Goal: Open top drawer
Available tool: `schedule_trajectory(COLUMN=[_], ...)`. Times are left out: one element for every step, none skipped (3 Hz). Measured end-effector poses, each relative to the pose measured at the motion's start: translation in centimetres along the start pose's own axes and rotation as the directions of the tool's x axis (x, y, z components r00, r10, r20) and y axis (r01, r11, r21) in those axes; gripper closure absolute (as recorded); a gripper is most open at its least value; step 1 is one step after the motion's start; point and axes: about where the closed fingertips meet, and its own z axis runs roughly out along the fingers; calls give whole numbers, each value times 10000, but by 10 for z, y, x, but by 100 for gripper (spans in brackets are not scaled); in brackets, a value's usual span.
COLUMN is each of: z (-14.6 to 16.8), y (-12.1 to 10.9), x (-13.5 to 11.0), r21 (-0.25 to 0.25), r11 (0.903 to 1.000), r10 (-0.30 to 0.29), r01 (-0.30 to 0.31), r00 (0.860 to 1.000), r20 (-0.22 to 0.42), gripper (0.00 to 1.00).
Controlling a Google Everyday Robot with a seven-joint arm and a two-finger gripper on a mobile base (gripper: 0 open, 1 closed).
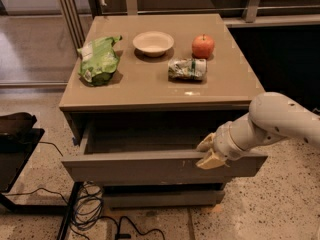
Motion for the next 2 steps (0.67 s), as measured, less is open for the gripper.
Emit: schedule_trajectory(z=[0, 0], y=[0, 0], x=[0, 0], r21=[0, 0], r11=[10000, 10000], r10=[0, 0], r01=[0, 0], r00=[10000, 10000], r20=[0, 0], gripper=[12, 14])
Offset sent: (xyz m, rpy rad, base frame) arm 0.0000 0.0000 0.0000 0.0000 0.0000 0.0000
